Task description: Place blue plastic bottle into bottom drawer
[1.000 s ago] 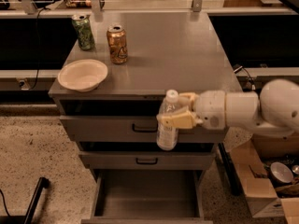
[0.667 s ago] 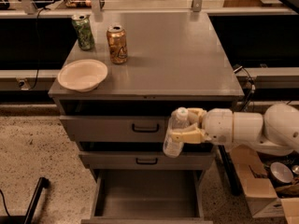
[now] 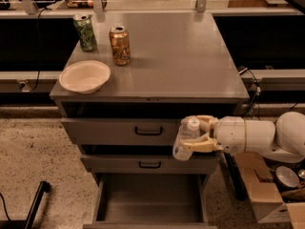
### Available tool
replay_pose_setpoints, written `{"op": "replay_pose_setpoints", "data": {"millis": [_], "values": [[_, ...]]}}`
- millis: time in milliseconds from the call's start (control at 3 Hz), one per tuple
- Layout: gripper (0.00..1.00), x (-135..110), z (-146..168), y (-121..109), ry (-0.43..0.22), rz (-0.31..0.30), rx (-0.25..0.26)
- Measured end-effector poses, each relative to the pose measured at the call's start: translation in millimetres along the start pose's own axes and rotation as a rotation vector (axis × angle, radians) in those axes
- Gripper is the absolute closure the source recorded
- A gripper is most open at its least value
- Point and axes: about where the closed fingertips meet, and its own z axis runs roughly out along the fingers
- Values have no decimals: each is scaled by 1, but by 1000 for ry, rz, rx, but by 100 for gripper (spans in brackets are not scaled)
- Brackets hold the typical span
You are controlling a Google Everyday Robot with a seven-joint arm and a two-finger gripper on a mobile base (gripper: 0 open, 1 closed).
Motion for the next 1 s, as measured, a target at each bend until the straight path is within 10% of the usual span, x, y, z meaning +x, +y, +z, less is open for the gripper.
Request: {"op": "replay_pose_setpoints", "data": {"millis": [333,1000], "values": [[100,12,4,-1,37,12,-12],[100,192,15,60,-24,42,-44]]}}
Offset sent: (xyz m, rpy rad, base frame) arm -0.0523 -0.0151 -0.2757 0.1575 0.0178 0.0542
